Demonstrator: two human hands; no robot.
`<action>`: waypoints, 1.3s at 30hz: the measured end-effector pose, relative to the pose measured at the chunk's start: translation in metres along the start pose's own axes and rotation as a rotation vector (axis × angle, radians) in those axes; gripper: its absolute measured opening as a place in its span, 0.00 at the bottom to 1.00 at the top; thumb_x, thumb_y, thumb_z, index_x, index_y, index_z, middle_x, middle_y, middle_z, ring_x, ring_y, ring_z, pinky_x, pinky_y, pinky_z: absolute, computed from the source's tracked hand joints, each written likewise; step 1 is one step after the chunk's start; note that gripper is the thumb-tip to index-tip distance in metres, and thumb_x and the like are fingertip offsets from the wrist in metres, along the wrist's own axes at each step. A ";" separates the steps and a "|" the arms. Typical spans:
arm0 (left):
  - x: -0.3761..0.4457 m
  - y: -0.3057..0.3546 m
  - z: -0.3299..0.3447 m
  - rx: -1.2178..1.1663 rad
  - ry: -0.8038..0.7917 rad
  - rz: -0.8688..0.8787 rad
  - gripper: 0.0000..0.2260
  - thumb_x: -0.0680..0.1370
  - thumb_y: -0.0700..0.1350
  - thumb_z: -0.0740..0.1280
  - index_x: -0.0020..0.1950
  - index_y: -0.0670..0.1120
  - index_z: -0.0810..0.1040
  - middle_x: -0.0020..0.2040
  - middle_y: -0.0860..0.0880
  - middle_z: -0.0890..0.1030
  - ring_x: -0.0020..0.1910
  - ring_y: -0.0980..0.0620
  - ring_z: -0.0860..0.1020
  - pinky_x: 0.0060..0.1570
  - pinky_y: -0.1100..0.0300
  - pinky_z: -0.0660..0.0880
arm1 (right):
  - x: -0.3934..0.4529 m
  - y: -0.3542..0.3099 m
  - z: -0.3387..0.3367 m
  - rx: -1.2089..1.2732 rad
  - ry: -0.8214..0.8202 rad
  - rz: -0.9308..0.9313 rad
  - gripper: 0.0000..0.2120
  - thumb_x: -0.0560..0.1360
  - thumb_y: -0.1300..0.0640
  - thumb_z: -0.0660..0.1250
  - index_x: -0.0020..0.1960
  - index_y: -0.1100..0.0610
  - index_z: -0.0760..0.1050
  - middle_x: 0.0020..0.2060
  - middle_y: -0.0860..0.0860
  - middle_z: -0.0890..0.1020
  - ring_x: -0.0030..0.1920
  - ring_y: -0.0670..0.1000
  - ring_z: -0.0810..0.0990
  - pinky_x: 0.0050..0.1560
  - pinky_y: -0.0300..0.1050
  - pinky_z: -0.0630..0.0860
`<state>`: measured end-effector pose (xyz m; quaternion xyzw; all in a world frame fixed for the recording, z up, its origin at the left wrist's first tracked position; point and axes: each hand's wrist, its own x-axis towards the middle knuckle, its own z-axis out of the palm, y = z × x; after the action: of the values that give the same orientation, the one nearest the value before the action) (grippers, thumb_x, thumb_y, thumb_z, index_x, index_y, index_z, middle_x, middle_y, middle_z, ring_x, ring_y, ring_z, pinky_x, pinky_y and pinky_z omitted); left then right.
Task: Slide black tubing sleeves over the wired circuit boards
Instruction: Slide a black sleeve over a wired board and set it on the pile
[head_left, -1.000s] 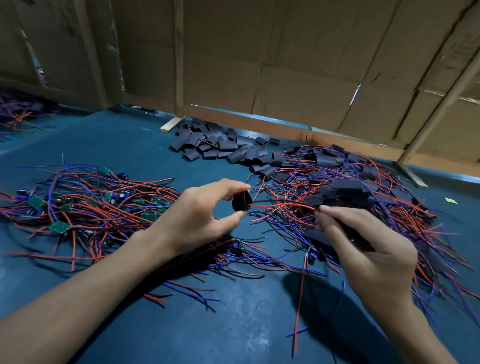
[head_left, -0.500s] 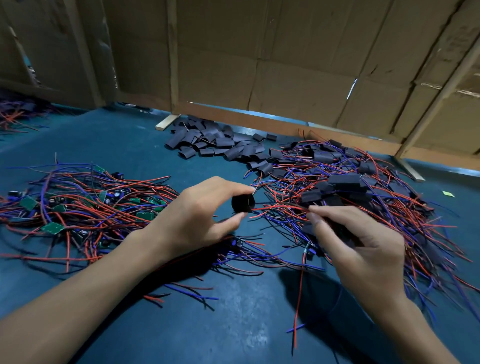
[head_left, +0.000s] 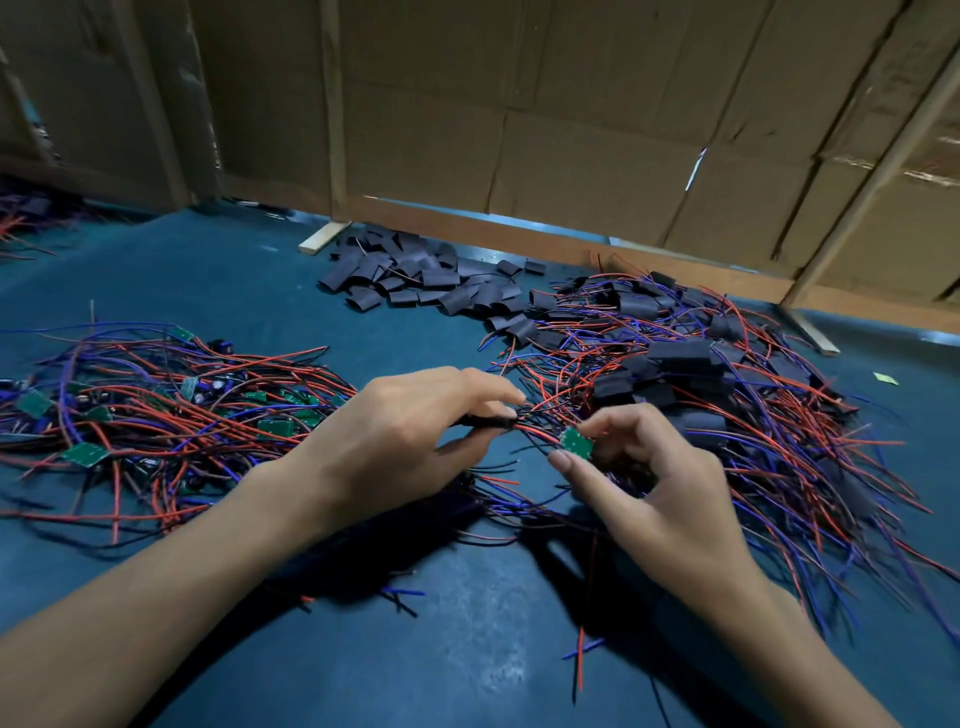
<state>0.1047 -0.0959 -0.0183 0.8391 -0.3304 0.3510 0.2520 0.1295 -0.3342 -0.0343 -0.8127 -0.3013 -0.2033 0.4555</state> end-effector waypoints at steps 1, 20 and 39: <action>0.000 0.000 -0.001 0.016 -0.003 0.007 0.12 0.76 0.36 0.74 0.59 0.39 0.82 0.51 0.48 0.85 0.49 0.55 0.84 0.52 0.56 0.80 | 0.000 0.000 -0.001 -0.006 0.032 -0.001 0.13 0.71 0.46 0.75 0.49 0.52 0.78 0.40 0.42 0.82 0.36 0.44 0.81 0.39 0.35 0.75; 0.007 0.013 -0.003 0.101 -0.138 0.130 0.14 0.79 0.37 0.69 0.64 0.34 0.78 0.54 0.44 0.83 0.49 0.45 0.82 0.53 0.53 0.78 | 0.006 0.000 -0.006 -0.240 0.027 -0.526 0.12 0.75 0.68 0.72 0.58 0.67 0.82 0.50 0.55 0.84 0.45 0.53 0.78 0.49 0.44 0.75; 0.006 0.017 -0.006 0.021 -0.059 0.059 0.13 0.76 0.36 0.73 0.60 0.35 0.80 0.50 0.44 0.84 0.45 0.46 0.83 0.49 0.50 0.80 | 0.002 -0.013 -0.007 -0.145 0.025 -0.394 0.09 0.75 0.63 0.72 0.55 0.59 0.83 0.45 0.39 0.79 0.40 0.51 0.80 0.44 0.40 0.76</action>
<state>0.0930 -0.1054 -0.0070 0.8416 -0.3584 0.3371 0.2229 0.1221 -0.3339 -0.0214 -0.7662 -0.4331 -0.3197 0.3508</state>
